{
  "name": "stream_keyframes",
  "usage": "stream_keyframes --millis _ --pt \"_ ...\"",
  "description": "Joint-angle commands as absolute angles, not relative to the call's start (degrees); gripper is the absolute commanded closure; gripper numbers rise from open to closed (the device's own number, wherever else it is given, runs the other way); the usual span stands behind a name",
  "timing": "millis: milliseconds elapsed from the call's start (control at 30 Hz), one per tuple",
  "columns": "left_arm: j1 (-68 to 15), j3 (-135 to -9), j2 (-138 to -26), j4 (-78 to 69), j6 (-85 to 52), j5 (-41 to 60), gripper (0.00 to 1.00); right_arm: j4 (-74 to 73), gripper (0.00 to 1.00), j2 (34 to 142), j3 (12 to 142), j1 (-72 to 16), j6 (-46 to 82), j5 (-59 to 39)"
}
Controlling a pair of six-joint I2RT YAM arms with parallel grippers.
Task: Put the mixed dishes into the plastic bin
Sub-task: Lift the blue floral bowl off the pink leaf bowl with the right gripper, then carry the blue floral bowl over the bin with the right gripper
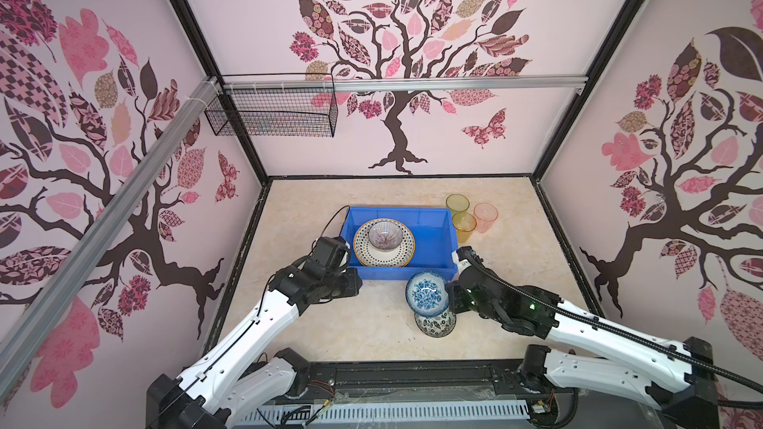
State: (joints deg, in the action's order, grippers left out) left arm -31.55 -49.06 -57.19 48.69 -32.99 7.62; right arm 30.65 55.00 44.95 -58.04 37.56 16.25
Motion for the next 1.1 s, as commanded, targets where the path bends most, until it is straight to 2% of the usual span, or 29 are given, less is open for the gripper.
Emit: stream_keyframes --millis 0,400,1067 --pt "-31.7 -50.8 -56.4 49.7 -32.4 6.2 0.73 28.9 1.0 56.8 49.5 -58.1 36.1 18.3" --pt "-31.5 -50.8 -55.6 50.9 -31.7 4.1 0.73 22.4 1.0 61.2 53.8 -51.8 32.1 12.3" --pt "-25.5 -51.0 -56.3 50.0 -28.7 8.1 0.73 16.4 1.0 74.3 64.3 -49.3 26.7 10.5"
